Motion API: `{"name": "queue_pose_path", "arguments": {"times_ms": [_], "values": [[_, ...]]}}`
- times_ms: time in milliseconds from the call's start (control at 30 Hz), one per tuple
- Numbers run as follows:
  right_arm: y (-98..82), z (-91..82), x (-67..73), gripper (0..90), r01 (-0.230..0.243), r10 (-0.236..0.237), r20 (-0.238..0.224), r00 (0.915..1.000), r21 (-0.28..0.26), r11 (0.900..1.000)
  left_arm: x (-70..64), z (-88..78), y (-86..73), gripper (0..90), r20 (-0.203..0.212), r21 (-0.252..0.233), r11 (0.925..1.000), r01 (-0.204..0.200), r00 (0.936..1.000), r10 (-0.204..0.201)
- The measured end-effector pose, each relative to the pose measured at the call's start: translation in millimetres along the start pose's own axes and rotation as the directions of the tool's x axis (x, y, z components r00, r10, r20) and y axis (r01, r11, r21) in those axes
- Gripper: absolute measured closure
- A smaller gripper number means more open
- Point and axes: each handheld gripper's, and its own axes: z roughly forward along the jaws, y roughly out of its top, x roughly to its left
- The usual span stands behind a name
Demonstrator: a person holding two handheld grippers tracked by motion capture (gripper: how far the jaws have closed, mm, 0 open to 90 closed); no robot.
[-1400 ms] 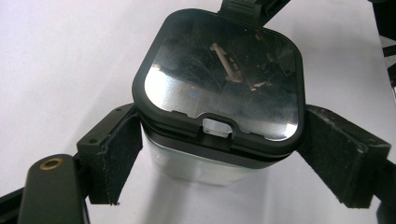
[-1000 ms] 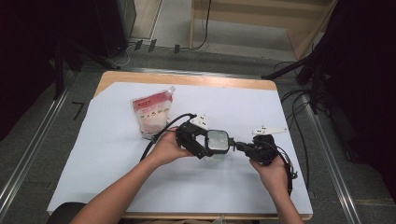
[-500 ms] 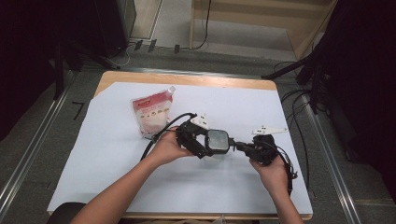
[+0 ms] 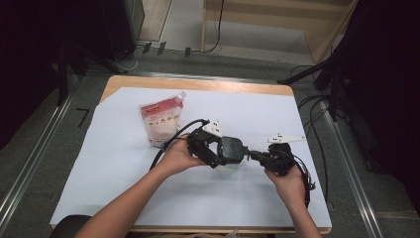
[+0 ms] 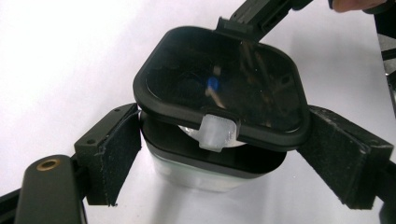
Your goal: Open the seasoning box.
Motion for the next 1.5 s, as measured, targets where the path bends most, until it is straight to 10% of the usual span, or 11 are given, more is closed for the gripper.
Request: {"name": "queue_pose_path", "arguments": {"times_ms": [200, 700, 1100, 1500], "values": [[0.0, 0.0, 0.0, 90.0, 0.003, -0.003, -0.002, 1.0, -0.001, 1.0, 1.9, -8.4, 3.8, 19.9, 0.029, -0.051, 0.9984, 0.027, 0.9993, -0.025], [-0.2, 0.0, 0.2, 90.0, -0.002, 0.002, -0.002, 1.0, 0.0, 1.0, -11.2, -13.9, 14.1, 36.7, 0.025, -0.037, 0.9987, -0.035, 0.999, 0.036], [-0.6, 0.0, 0.1, 90.0, -0.007, 0.007, -0.004, 1.0, -0.001, 1.0, -15.6, -17.7, 23.0, 65.2, 0.094, -0.015, 0.9998, -0.016, 0.9954, 0.017], [-1.6, -0.3, -0.4, 90.0, -0.02, 0.02, -0.012, 0.9997, -0.003, 1.0, -20.6, -13.5, 46.3, 71.2, 0.123, -0.005, 0.9999, -0.016, 0.9923, 0.017]]}}
